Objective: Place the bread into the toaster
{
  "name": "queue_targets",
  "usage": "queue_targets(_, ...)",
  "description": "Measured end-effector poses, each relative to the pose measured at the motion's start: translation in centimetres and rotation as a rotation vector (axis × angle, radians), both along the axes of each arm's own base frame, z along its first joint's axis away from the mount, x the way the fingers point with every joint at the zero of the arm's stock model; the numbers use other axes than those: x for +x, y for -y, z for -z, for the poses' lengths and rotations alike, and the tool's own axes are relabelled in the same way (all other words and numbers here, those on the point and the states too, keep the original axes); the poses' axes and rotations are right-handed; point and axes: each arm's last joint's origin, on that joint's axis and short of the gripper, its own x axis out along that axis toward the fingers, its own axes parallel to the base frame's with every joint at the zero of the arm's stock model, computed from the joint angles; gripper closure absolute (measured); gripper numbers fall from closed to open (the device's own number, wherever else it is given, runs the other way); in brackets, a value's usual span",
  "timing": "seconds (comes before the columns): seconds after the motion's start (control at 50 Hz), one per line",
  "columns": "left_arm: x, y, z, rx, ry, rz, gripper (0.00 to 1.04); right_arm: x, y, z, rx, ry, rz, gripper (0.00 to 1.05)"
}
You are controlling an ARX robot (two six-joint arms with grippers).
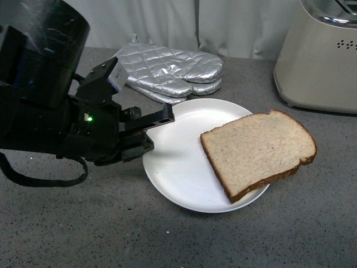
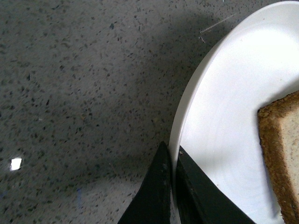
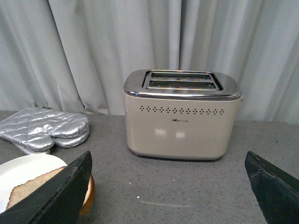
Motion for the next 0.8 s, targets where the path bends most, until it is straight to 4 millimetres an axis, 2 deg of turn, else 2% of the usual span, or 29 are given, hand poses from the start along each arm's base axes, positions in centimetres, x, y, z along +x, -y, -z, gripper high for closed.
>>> queue_targets(0.4,1.0,4.5,0.0,-0.02,0.01,0.033,1.01,0.0,0.0,0.0,0.0,0.0,0.0,0.09)
queue_targets(0.799,1.3,7.9,1.4,0.002,-0.024,0.034,1.01,0.0,0.0,0.0,0.0,0.0,0.0,0.09)
